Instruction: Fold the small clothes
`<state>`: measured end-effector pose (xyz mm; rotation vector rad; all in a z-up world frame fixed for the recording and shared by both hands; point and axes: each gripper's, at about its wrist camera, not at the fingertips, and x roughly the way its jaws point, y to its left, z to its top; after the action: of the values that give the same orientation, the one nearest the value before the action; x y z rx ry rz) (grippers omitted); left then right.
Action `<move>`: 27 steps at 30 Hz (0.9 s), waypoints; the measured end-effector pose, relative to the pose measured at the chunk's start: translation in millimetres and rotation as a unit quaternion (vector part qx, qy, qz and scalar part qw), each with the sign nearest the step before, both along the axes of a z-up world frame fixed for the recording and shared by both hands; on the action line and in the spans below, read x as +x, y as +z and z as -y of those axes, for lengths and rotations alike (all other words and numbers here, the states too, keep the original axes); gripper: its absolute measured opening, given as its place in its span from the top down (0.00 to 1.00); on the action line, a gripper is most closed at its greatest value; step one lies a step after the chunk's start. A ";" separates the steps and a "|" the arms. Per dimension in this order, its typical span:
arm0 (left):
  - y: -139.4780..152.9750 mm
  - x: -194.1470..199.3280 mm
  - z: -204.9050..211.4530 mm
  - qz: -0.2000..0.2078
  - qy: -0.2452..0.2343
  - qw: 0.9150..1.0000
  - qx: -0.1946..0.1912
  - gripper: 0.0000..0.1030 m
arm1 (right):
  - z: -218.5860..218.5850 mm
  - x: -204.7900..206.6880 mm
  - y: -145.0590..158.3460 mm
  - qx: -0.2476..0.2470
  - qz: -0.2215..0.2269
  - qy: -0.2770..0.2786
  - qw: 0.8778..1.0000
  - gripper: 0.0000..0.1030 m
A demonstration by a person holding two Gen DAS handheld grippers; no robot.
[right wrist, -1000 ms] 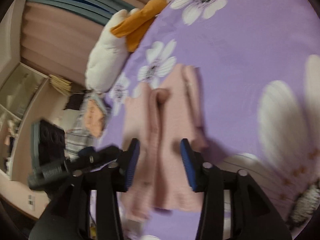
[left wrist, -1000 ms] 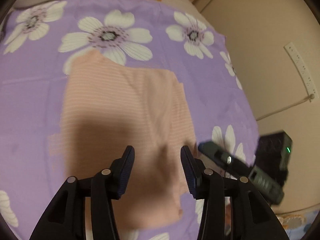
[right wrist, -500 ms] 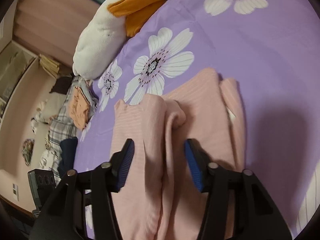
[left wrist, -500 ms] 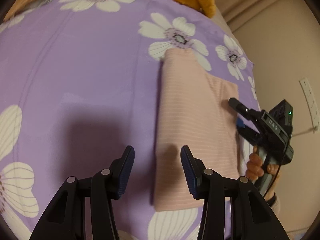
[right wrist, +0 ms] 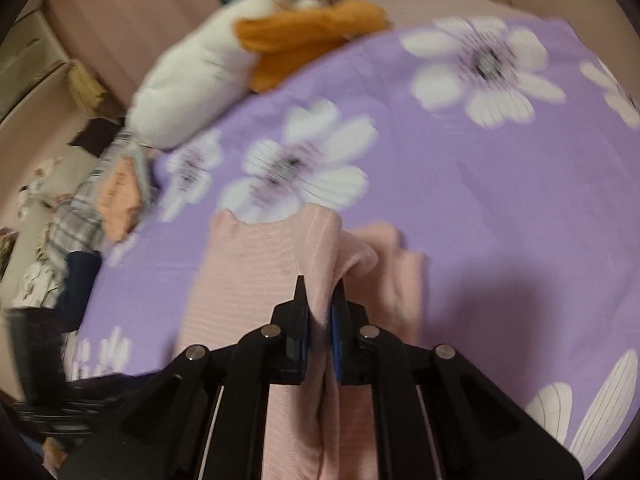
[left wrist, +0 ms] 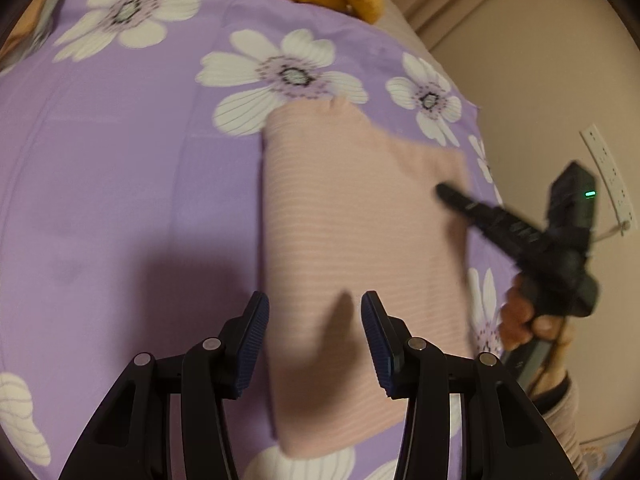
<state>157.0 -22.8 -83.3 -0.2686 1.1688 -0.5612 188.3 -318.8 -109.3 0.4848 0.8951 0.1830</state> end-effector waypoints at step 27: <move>-6.6 -13.2 22.0 0.050 -0.030 0.996 0.065 0.56 | -28.4 -76.8 12.6 -0.059 0.038 0.076 0.995 0.83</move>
<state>143.8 -44.8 -89.9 -0.0935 1.1137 -0.5416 111.5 -290.4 -96.7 0.2991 0.8632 0.2837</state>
